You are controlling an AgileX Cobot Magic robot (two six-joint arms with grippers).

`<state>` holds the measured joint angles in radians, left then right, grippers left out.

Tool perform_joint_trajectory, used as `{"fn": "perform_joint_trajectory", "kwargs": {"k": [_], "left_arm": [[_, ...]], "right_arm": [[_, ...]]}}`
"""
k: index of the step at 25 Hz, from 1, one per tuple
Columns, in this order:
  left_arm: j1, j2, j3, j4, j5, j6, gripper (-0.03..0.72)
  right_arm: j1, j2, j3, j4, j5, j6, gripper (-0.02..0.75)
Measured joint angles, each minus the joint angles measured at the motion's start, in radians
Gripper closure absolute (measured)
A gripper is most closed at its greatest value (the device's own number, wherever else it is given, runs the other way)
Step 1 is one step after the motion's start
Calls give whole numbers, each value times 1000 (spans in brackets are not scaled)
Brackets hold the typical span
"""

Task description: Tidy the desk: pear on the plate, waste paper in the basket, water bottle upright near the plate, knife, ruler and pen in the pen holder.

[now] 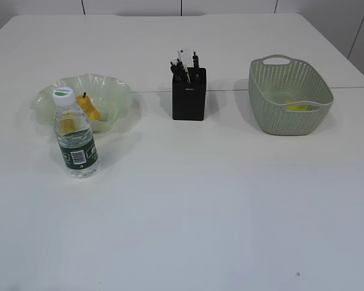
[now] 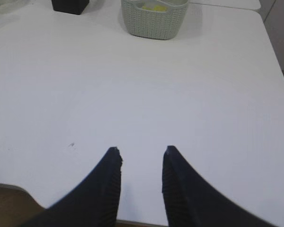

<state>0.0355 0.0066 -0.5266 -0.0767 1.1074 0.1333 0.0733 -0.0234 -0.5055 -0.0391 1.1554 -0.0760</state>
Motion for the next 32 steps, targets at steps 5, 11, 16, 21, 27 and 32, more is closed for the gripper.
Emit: {"fn": "perform_joint_trajectory", "kwargs": {"k": [5, 11, 16, 21, 27, 32], "left_arm": [[0, 0, 0, 0, 0, 0, 286], [65, 0, 0, 0, 0, 0, 286], [80, 0, 0, 0, 1, 0, 286], [22, 0, 0, -1, 1, 0, 286], [-42, 0, 0, -1, 1, 0, 286], [-42, 0, 0, -1, 2, 0, 286]], "right_arm": [[-33, 0, 0, 0, 0, 0, 510], [-79, 0, 0, 0, 0, 0, 510], [-83, 0, 0, 0, 0, 0, 510], [-83, 0, 0, 0, 0, 0, 510], [-83, 0, 0, 0, 0, -2, 510], [-83, 0, 0, 0, 0, -2, 510]]}}
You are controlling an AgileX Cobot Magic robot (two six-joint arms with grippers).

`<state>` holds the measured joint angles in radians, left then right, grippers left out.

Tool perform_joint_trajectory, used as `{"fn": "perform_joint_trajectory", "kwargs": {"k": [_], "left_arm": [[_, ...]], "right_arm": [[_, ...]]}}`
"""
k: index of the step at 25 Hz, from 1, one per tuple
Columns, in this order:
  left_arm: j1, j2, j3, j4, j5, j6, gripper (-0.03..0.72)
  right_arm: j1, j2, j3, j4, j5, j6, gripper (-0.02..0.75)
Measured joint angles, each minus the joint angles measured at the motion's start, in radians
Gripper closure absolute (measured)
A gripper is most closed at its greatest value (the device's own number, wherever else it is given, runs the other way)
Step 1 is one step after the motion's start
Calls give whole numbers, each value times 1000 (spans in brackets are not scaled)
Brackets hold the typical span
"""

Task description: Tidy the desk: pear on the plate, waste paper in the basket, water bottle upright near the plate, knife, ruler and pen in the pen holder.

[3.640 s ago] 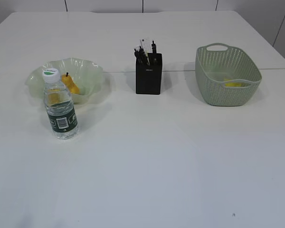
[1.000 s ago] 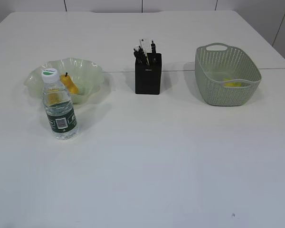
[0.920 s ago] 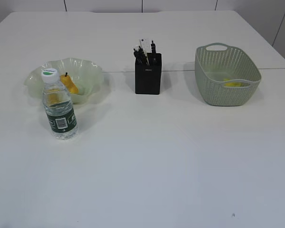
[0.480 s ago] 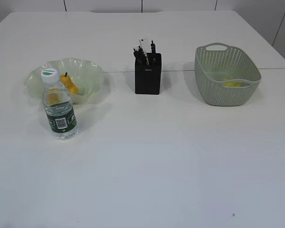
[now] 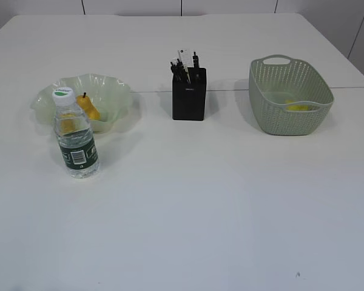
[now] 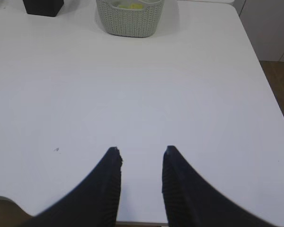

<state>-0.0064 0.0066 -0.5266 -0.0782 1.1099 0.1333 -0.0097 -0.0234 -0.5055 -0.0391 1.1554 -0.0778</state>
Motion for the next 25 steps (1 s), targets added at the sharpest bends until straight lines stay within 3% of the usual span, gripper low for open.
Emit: {"fn": "perform_joint_trajectory", "kwargs": {"k": [25], "left_arm": [[0, 0, 0, 0, 0, 0, 286]], "right_arm": [[0, 0, 0, 0, 0, 0, 510]]}}
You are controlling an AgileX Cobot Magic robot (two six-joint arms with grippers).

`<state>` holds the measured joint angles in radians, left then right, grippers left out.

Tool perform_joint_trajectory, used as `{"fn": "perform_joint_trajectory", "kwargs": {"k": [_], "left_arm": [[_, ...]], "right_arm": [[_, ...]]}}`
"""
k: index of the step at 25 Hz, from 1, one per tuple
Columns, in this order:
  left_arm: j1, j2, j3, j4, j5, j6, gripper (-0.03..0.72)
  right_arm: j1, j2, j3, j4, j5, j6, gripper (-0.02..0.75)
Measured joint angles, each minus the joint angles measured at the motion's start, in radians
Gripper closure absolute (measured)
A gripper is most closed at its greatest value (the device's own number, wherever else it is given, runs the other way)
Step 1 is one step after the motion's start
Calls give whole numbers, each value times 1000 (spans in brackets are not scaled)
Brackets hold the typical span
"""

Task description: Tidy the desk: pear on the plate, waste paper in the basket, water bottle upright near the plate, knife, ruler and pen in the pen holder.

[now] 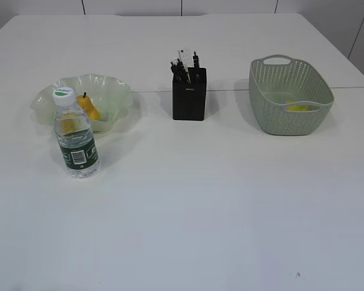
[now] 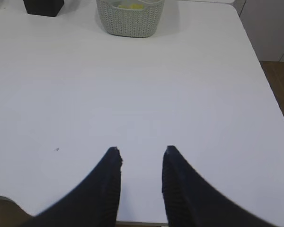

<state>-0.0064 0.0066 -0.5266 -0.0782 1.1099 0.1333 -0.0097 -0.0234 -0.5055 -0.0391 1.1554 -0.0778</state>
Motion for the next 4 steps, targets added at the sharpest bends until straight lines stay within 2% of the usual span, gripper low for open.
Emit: {"fn": "perform_joint_trajectory", "kwargs": {"k": [4], "left_arm": [[0, 0, 0, 0, 0, 0, 286]], "right_arm": [[0, 0, 0, 0, 0, 0, 510]]}}
